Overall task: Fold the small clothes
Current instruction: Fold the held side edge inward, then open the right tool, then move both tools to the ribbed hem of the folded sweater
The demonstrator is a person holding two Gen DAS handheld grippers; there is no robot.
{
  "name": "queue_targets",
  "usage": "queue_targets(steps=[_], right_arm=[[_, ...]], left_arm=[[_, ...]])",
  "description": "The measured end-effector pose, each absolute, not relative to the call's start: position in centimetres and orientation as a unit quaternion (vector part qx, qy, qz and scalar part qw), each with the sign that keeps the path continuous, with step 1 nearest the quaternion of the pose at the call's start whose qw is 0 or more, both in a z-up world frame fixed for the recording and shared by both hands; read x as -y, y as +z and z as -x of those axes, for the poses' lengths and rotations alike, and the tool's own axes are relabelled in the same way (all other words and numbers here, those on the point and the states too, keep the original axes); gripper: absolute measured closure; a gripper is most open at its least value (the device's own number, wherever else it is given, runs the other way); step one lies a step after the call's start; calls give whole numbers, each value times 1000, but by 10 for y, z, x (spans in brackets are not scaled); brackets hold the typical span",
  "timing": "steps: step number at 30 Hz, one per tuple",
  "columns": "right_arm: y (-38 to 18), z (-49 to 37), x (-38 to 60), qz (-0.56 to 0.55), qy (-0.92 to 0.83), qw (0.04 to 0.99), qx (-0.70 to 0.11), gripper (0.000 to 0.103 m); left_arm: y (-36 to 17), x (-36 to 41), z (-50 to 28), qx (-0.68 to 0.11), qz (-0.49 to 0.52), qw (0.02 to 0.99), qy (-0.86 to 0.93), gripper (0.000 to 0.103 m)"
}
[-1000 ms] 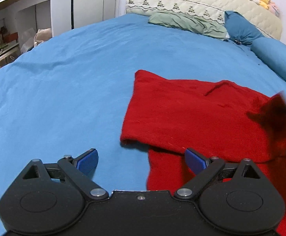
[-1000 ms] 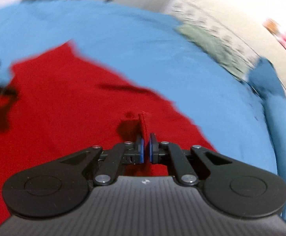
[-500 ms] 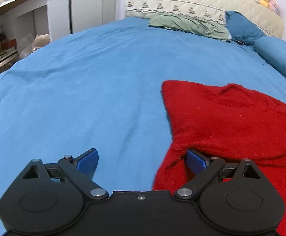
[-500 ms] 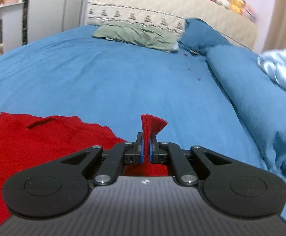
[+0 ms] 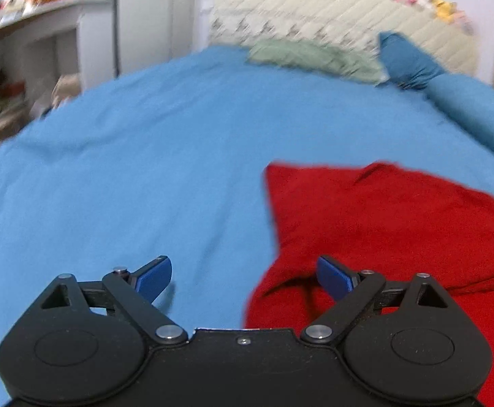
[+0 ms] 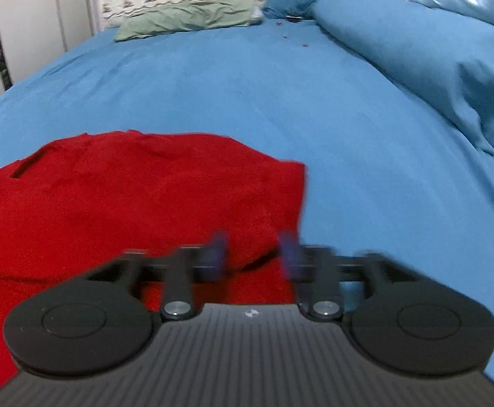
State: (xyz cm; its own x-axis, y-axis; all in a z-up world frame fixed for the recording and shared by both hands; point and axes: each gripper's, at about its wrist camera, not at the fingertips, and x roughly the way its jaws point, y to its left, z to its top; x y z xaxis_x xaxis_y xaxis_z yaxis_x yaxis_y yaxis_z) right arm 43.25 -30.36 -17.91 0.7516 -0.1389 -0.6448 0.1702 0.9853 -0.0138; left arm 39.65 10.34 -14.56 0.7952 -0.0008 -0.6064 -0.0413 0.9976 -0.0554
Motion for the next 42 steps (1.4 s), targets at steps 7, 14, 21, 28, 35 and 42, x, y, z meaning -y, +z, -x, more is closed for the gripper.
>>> queue_targets(steps=[7,14,21,28,35,42], right_arm=[[-167,-421,283,5,2,961,-276,7],[-206,-467,282,-33,-3,941,-336,4],[-192,-473,288,-70,-14,936,-344,4],[-110,-406,303,-86,5,954,-289,3],[-7,-292,298,-40,18,966,-256,2],[42,-173,286,-10,9,967,-256,1]], left_arm=[[-139,-48,-420,-304,3,949,-89,6],[-183,-38,-440,-353,-17,928,-113,6],[-179,-34,-440,-367,-39,923,-107,6],[-109,-42,-395,-323,-58,941,-86,6],[-10,-52,-310,-271,-61,957,-79,3],[29,-73,-222,-277,-7,957,-85,0]])
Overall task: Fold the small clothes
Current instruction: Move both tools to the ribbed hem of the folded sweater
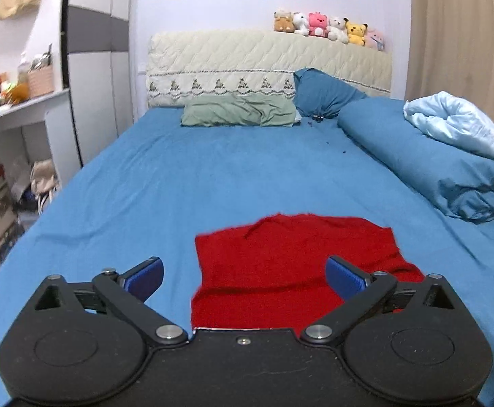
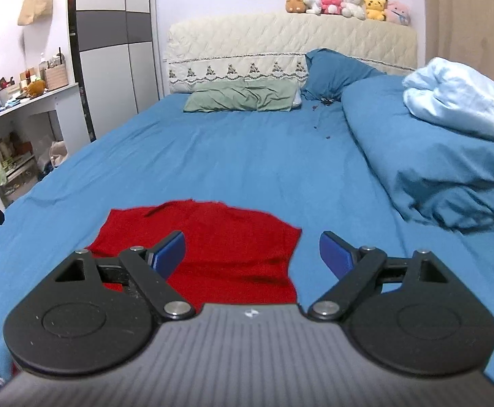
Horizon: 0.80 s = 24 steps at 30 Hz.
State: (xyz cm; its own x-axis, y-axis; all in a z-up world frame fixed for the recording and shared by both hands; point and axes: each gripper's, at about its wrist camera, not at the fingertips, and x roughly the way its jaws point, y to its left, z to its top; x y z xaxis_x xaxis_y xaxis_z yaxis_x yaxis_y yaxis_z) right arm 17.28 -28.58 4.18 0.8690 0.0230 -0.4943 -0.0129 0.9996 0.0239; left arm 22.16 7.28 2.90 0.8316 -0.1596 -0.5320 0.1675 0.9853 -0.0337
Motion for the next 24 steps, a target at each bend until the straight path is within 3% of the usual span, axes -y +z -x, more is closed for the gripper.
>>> queue_targets(steps=[5,10,19,24], right_arm=[[18,-97,278,6,9,962,-274,1],[-43,-44,277,-22,-1,952,-306,1],[-148,-18,264,-74,-47,924,-373,4],[-167,-28,255,-72,-37,922,-380,11]], left_arm=[[5,-89,-164,-305,19,950,-68,0],[-45,-101,-130,-343,54,936,-63,0],[-132,-108,-107,-410,64,910,-25,14],[-157,-112,-106,-413,53,909,-19,18]])
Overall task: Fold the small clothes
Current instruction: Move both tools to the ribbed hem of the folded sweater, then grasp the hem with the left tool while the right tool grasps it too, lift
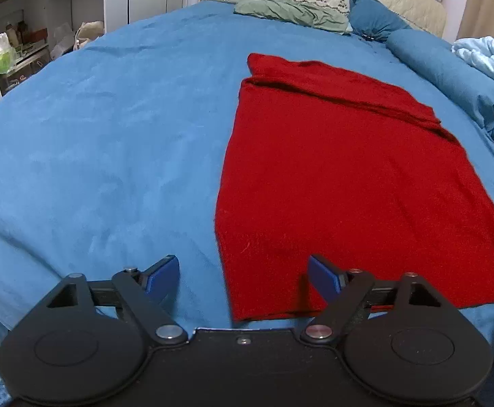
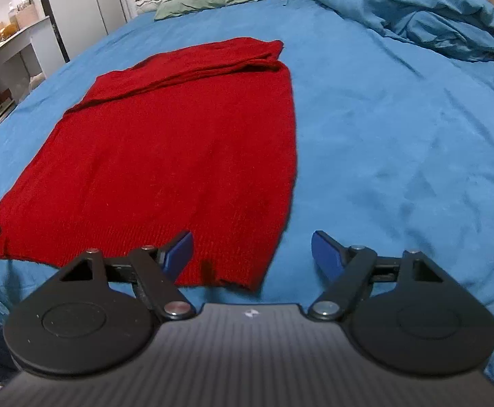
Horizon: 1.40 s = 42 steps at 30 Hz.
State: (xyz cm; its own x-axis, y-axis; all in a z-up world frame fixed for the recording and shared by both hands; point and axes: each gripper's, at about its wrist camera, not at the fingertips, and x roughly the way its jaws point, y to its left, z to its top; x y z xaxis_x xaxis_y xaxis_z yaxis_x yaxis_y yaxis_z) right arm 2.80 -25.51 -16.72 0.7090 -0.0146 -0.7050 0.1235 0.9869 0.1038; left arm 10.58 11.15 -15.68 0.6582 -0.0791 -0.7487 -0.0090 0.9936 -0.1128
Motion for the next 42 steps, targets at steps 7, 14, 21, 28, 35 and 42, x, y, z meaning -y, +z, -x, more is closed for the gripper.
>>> queue_targets(steps=[7,14,21,28,35,42], right_arm=[[-180,-44,269,-99,-57,916,-384,27],[-189,-44,273,-94,-61,907,-406,41],[-189,-40,256,-35,-43,917,-396,56],[-190,-40,258,-46,-38,915,-400,59],[-191,-40,256,-36,-29,917,-397,78],[-166,-28,273,-118,-15,923,-366,80]], left_arm=[[-169,-113,-117,-413,54,909,-17,23],[-173,-114,-115,-413,47,909,-18,23],[-174,-110,-116,-412,29,910,-18,27],[-171,-98,-112,-412,13,911,-25,57],[-165,-93,-109,-403,-3,915,-13,97],[-133,-96,-101,-383,19,924,-16,99]])
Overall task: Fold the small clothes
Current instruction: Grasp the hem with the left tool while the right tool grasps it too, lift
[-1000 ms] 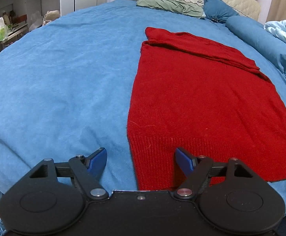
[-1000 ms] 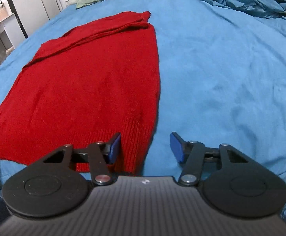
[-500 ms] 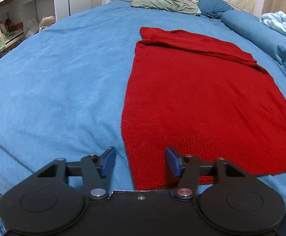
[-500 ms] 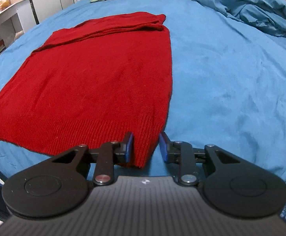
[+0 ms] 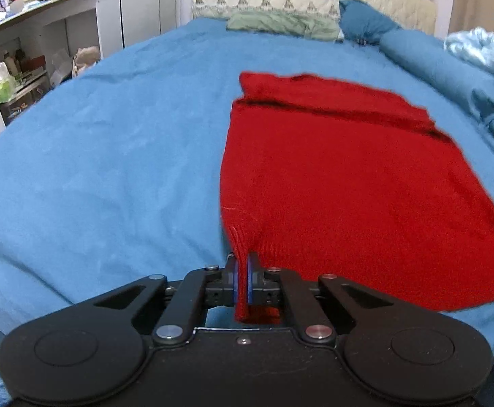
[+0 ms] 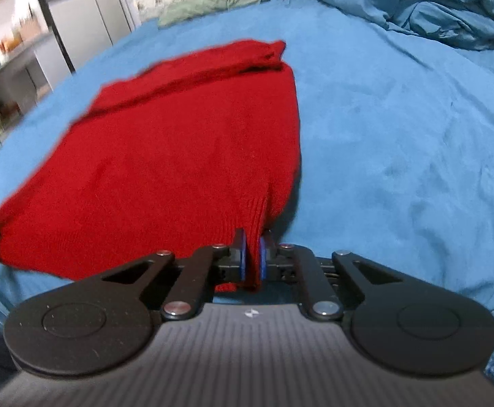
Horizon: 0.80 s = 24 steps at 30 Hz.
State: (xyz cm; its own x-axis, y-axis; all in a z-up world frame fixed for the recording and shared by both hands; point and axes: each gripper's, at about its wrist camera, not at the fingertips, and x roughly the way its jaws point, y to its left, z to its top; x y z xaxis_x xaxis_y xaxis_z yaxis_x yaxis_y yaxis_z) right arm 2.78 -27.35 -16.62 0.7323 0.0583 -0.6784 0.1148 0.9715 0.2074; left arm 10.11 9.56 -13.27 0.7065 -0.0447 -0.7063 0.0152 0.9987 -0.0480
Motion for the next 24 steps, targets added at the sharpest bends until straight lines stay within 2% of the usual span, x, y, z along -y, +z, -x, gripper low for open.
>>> queue_targets(steps=[4,8,15,19,24], right_arm=[[-129,-26,284,-169,8,929,-330,81],[-78,-48,291,-174,28,941,-288,81],[7,-177,315,-172,42,953,-245,81],[18,-290,329,-164,8,954,-250,81],[-40,-416,335,-154,-25,946,-285,81]], left_arm=[[-93,-95,-105,-343,35,939,-12,99],[-49,-92,-126,-293,52,955,-17,99],[18,-83,-253,-228,58,972,-26,99],[18,-76,-356,-226,62,972,-6,99],[-40,-72,-456,-273,91,957,24,99]])
